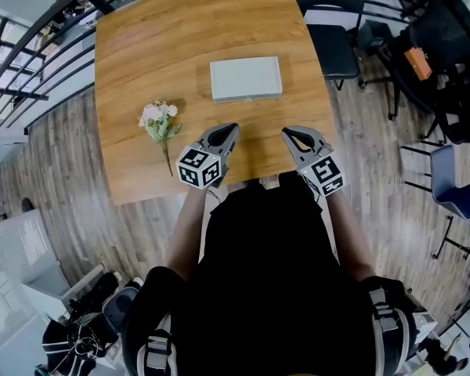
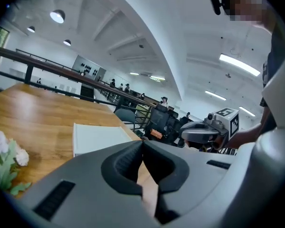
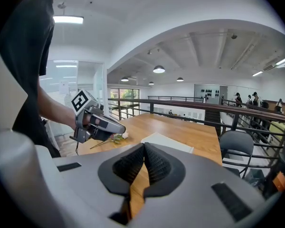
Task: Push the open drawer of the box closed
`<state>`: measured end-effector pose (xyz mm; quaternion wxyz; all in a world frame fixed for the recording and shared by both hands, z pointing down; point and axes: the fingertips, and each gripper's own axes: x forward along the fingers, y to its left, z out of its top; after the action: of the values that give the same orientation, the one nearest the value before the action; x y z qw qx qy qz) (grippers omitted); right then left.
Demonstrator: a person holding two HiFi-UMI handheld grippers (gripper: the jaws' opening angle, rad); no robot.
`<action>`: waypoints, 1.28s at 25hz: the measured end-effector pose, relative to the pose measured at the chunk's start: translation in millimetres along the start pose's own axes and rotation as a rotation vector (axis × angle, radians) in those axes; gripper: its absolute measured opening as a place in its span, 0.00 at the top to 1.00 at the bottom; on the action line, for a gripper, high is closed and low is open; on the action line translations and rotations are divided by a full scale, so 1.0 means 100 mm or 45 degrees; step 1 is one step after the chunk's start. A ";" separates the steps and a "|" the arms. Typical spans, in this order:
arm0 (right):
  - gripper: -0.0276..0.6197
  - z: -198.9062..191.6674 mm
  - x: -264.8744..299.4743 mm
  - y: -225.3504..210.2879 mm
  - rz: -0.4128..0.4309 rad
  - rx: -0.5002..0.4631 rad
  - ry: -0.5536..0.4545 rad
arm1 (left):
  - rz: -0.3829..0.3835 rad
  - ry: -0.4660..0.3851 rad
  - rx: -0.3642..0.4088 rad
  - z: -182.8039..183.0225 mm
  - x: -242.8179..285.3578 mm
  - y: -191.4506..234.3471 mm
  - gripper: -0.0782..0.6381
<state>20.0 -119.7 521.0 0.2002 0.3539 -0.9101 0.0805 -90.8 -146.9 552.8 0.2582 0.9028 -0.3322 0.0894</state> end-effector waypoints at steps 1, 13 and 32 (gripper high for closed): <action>0.93 0.02 0.00 0.00 0.000 -0.004 -0.007 | 0.006 -0.007 0.021 0.04 -0.03 -0.03 0.86; 0.93 0.00 -0.01 0.09 0.004 -0.002 -0.033 | -0.032 0.017 0.170 0.15 -0.23 -0.37 0.86; 0.93 0.03 0.03 0.15 0.010 -0.004 -0.030 | -0.077 0.041 0.340 0.23 -0.29 -0.56 0.86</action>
<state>6.8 -110.8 519.4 0.1895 0.3509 -0.9139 0.0757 -76.8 -106.6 500.5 0.1435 0.9371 -0.2860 0.1394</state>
